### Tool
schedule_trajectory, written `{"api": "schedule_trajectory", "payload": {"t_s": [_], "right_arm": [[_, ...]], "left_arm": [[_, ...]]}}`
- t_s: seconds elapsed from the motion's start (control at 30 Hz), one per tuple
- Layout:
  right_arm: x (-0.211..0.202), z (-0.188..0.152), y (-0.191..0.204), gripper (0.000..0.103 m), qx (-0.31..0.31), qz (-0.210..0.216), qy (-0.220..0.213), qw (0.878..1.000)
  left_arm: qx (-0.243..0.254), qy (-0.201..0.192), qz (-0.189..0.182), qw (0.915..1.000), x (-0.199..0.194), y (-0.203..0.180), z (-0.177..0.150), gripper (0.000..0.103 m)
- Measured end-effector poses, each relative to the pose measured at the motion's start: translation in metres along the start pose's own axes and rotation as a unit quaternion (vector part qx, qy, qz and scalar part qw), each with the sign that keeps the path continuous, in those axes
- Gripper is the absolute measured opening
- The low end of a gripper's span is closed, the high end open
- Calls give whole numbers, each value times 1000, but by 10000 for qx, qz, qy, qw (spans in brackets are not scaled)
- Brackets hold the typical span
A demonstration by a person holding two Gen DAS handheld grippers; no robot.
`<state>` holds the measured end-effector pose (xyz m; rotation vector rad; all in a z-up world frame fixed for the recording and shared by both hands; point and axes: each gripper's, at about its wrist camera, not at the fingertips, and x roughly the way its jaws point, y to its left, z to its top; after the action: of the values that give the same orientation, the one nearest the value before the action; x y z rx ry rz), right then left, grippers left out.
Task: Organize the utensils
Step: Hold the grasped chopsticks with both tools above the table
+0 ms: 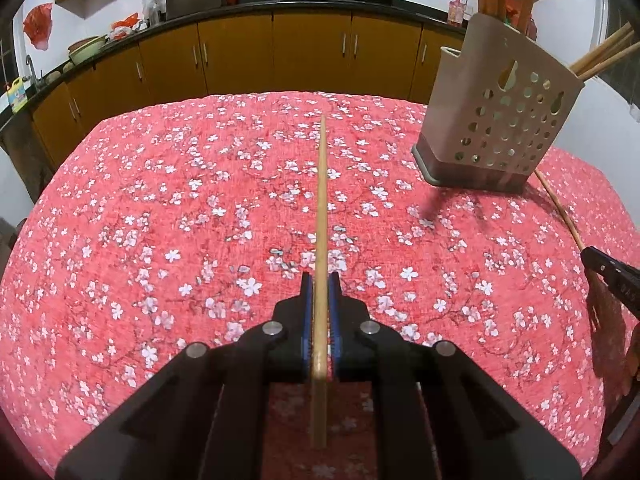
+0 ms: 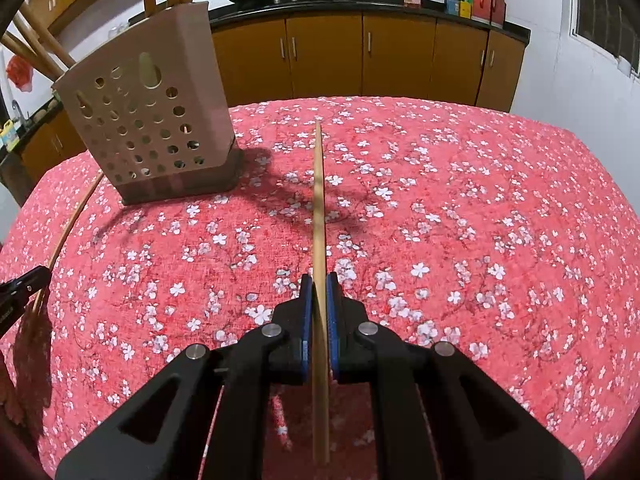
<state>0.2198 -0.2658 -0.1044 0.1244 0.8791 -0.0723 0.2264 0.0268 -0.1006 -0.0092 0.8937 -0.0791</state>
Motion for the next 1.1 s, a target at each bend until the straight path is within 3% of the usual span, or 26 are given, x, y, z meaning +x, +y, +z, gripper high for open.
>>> {"api": "schedule_trajectory", "payload": {"t_s": [1.1], "right_arm": [[-5, -7, -2, 9, 50, 37, -19, 10000]], "left_arm": [[60, 14, 0, 10000, -5, -9, -6, 14]]}}
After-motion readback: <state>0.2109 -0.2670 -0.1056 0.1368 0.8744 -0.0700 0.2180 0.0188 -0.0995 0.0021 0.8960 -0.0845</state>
